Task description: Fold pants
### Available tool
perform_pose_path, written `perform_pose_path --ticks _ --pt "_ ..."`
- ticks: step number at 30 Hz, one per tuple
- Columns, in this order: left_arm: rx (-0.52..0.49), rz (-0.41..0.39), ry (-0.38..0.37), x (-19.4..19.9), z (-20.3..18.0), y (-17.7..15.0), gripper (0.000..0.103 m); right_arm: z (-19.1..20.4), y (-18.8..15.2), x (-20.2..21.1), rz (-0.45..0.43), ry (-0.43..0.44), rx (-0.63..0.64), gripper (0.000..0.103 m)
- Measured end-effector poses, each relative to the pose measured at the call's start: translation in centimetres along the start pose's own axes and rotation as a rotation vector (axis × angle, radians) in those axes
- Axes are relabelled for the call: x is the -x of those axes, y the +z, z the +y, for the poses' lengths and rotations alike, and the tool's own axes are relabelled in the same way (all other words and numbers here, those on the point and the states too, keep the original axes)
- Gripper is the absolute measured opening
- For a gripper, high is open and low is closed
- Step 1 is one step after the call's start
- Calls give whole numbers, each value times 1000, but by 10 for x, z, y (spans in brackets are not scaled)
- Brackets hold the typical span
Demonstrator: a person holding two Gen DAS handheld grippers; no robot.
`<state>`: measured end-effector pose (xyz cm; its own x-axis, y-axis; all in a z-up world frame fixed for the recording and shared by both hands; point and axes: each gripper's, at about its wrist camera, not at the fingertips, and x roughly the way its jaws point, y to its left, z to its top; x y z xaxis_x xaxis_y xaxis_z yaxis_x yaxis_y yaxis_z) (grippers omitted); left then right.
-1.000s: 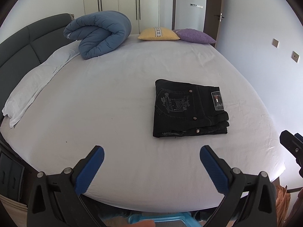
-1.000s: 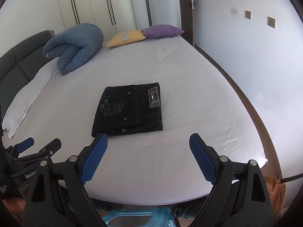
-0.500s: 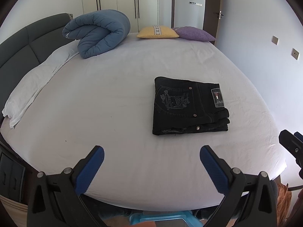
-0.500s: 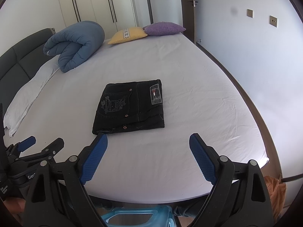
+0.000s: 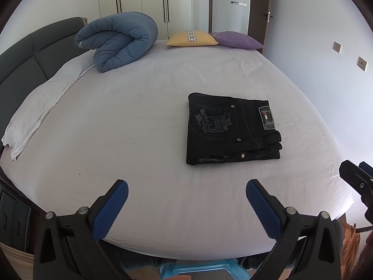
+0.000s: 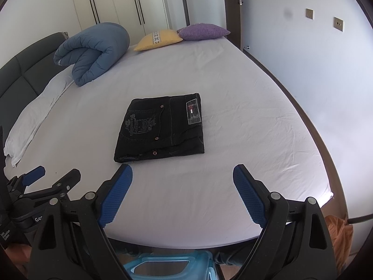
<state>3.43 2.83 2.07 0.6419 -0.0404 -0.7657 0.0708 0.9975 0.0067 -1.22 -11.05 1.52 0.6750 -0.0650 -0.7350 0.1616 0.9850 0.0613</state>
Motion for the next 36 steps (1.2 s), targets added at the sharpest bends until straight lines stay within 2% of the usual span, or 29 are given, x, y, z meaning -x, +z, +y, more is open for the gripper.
perform_pose_path --ticks 36 --pt "-17 24 -18 -11 2 -3 103 -4 -3 -15 29 11 -7 88"
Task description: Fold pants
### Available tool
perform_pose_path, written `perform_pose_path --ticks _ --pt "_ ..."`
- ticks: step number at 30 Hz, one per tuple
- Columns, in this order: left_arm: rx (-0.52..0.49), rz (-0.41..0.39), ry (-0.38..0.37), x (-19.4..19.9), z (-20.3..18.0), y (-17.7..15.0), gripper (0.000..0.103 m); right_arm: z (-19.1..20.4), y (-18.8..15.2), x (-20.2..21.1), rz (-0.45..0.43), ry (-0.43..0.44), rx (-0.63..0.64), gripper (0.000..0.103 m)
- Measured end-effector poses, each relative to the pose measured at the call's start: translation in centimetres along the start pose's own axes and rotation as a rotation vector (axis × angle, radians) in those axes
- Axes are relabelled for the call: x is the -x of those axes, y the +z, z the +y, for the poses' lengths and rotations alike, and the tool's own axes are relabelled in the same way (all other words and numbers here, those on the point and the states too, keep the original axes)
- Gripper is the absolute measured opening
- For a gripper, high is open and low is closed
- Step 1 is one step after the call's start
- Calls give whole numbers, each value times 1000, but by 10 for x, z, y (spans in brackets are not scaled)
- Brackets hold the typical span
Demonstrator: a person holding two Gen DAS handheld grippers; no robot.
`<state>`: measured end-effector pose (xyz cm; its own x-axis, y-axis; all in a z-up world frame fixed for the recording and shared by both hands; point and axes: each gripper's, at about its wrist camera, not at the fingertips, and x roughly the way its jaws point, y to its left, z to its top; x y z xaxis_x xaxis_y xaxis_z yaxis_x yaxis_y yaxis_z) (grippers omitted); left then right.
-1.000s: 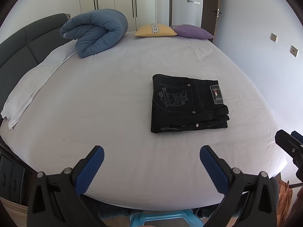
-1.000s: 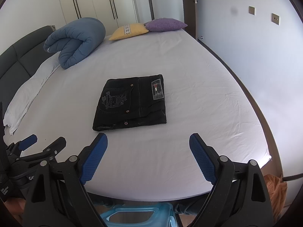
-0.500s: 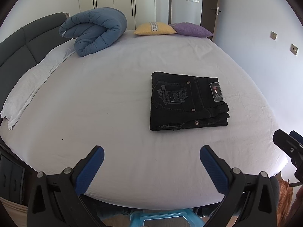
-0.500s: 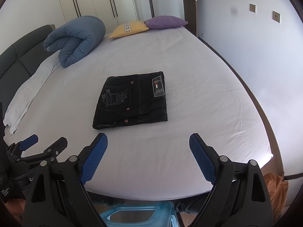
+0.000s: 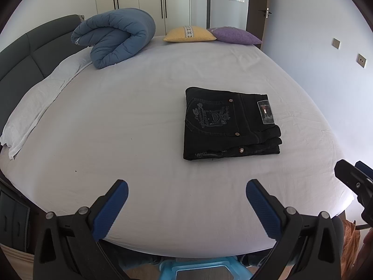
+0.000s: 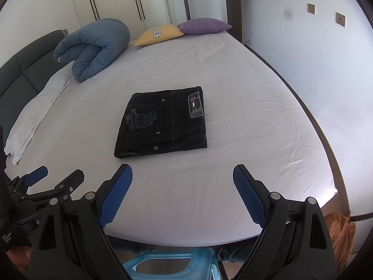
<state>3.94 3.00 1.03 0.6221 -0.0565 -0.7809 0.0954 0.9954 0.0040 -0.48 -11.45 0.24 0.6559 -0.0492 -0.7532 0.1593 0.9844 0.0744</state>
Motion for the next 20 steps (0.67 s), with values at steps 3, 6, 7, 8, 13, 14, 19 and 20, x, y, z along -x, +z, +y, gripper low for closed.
perform_pose_path --ticks 3,6,7,8,13,14,19,20 --pt "3 4 -6 -1 1 0 103 1 -2 -1 1 1 2 89" --pt "9 10 -15 -2 2 0 103 2 -3 -1 1 4 5 89" --pt "7 9 -13 -2 2 0 103 2 -3 -1 2 3 4 89" --pt "6 9 -12 -2 2 0 103 2 -3 -1 3 4 3 89" --pt "6 20 -22 -5 3 -2 103 4 -5 -3 10 7 2 89" --pt "7 22 -24 -5 3 -2 103 3 -5 -3 11 9 2 89" --pt "8 6 -23 -3 5 -3 103 3 -5 -3 11 9 1 88" --pt "8 8 -25 -4 5 -3 103 2 -5 -3 11 10 -1 88"
